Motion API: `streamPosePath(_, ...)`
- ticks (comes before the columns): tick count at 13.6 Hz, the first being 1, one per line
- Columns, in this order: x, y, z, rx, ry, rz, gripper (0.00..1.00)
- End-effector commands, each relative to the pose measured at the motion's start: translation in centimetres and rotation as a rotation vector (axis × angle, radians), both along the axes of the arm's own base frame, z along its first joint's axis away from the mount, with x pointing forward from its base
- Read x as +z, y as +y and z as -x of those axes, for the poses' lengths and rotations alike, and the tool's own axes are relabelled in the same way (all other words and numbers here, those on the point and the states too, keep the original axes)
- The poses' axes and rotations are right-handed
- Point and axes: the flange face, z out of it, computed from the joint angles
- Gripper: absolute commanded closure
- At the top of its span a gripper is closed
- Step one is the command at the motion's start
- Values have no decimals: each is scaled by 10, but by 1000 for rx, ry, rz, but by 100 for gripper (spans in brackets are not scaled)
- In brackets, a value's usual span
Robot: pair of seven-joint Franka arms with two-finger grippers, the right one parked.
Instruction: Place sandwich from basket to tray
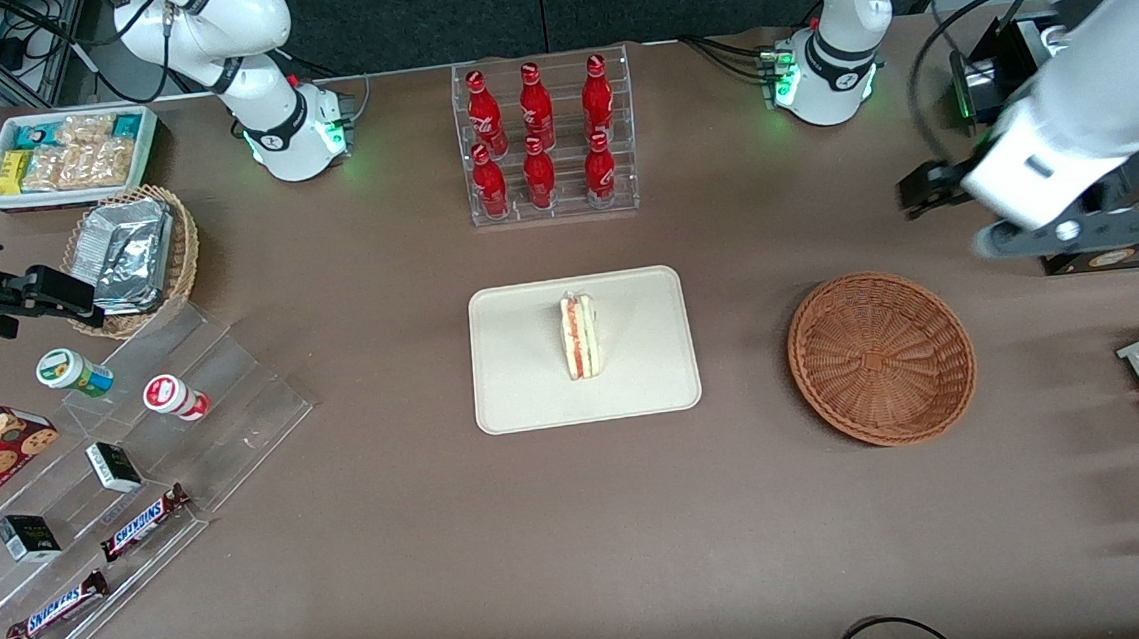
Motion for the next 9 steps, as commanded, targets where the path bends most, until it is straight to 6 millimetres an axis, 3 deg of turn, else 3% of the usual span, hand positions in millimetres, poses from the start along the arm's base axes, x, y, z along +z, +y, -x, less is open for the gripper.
streamPosePath(1,15,41,16,-52,20,28,1)
streamPosePath(3,19,67,25,-52,30,31,1)
streamPosePath(5,19,81,36,-30,29,28,1)
streamPosePath(9,17,82,26,-22,25,36,1)
